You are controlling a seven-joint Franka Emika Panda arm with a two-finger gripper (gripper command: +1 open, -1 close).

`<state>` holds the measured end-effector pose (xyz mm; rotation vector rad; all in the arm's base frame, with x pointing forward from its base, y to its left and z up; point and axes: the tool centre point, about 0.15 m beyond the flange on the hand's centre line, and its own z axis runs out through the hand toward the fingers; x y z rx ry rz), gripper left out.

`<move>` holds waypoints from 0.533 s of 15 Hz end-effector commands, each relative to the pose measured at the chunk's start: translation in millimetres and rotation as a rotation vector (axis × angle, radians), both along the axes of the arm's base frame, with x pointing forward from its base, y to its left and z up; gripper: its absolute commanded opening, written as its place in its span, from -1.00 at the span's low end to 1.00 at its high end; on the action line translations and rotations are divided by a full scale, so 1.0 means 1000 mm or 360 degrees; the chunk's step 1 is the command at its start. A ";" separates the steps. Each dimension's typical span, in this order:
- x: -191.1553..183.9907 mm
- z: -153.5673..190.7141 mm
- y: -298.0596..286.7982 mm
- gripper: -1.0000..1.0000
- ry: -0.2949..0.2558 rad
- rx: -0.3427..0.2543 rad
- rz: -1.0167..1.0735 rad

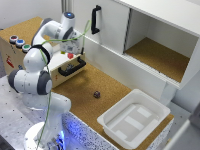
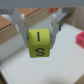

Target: Store the yellow block in the drawer

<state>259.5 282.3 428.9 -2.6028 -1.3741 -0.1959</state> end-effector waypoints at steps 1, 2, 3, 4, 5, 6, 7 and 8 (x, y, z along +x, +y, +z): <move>-0.009 -0.072 0.024 -1.00 -0.0057 -0.0115 0.0336; -0.007 -0.080 0.024 -1.00 -0.0085 -0.0110 0.0380; -0.002 -0.094 0.025 -1.00 -0.0120 -0.0102 0.0435; 0.002 -0.104 0.026 -1.00 -0.0174 -0.0108 0.0480; 0.011 -0.116 0.030 -1.00 -0.0228 -0.0091 0.0525; 0.021 -0.123 0.035 -1.00 -0.0237 -0.0049 0.0521; 0.031 -0.128 0.042 -1.00 -0.0258 -0.0028 0.0530; 0.042 -0.132 0.050 -1.00 -0.0279 -0.0026 0.0529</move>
